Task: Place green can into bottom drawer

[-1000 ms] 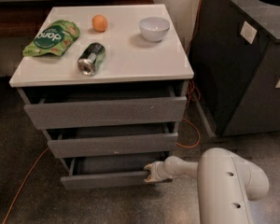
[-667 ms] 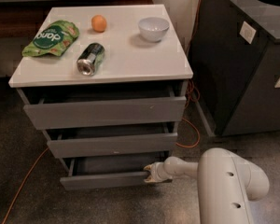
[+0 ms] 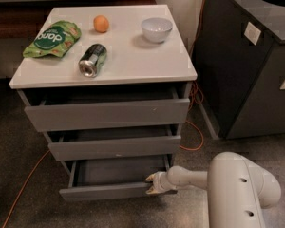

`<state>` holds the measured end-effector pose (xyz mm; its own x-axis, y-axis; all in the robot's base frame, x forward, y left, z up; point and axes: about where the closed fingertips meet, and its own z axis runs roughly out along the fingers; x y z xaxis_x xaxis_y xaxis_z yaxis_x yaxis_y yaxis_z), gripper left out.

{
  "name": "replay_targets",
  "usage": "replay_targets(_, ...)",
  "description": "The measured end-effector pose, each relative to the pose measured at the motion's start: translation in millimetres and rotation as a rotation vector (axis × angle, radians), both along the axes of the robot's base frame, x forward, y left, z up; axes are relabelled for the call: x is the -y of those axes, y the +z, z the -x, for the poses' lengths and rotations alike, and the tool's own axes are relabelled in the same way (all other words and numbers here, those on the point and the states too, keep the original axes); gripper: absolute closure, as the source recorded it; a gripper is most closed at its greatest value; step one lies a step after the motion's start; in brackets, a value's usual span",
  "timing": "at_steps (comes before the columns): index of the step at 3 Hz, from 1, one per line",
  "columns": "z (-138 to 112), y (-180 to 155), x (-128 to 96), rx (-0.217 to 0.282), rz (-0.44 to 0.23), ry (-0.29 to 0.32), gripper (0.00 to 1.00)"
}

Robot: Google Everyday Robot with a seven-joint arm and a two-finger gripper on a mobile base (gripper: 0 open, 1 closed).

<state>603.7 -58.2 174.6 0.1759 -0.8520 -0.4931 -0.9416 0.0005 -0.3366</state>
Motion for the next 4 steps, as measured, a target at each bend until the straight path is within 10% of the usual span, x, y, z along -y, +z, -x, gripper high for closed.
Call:
replay_targets(1,28,-1,-7,-0.02,-0.028,0.001,0.29)
replay_targets(4,75,2,-18,-0.059,-0.057,0.005,1.0)
